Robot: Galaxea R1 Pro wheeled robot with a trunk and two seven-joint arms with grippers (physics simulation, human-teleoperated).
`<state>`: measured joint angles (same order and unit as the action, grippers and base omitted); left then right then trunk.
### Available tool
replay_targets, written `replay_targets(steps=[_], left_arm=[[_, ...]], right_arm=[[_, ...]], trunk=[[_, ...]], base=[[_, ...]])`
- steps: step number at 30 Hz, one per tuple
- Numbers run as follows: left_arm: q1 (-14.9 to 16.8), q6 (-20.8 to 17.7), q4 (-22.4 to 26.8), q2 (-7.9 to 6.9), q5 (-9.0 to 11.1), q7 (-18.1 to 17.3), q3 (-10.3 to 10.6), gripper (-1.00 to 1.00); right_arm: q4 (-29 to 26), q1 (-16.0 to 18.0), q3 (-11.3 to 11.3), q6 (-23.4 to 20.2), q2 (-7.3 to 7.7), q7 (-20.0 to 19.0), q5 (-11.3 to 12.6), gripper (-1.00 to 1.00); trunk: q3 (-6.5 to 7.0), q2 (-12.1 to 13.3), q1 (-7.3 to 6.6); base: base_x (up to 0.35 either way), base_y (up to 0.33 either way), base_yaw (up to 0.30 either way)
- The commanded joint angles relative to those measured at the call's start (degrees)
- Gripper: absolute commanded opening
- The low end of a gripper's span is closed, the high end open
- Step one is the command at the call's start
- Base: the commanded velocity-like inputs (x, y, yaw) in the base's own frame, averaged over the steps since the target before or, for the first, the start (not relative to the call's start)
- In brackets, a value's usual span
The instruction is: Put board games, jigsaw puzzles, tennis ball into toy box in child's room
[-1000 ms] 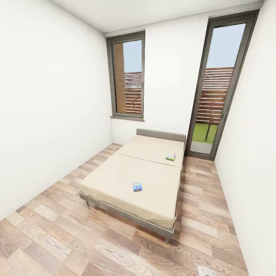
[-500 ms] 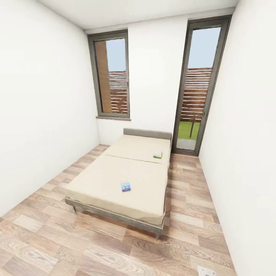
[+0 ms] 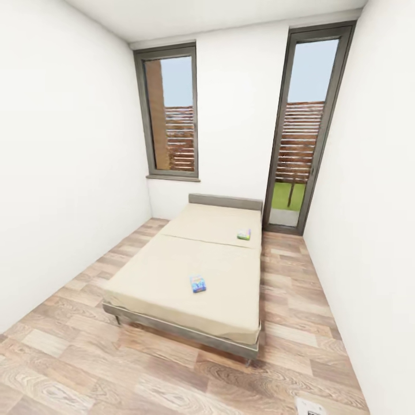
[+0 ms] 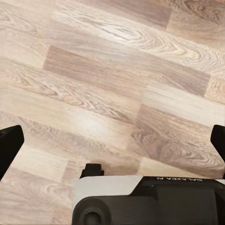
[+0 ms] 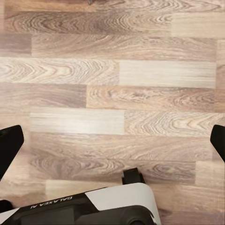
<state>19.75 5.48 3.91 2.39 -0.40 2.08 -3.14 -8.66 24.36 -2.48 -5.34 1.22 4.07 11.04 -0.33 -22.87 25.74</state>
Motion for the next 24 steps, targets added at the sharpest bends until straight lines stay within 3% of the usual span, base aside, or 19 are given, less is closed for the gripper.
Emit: replay_targets(steps=[1,15,24], left_arm=[[0.02,0.19,-0.08,0.01,-0.06,0.09,-0.29,1.0],[0.02,0.23,-0.04,-0.02,-0.07,0.06,-0.29,1.0],[0.02,0.23,-0.04,-0.09,-0.05,0.04,-0.29,1.0]], right_arm=[[-0.13,-0.01,-0.21,-0.27,-0.01,0.14,0.2,1.0],[-0.13,-0.01,-0.17,-0.03,-0.03,0.15,0.33,1.0],[-0.13,-0.01,-0.24,-0.09,0.02,0.15,0.47,1.0]], trunk=[[-0.03,-0.05,0.04],[-0.04,-0.05,0.04],[-0.04,-0.05,0.04]], base=[[0.215,0.243,-0.001],[0.264,0.213,-0.013],[0.224,0.135,-0.237]])
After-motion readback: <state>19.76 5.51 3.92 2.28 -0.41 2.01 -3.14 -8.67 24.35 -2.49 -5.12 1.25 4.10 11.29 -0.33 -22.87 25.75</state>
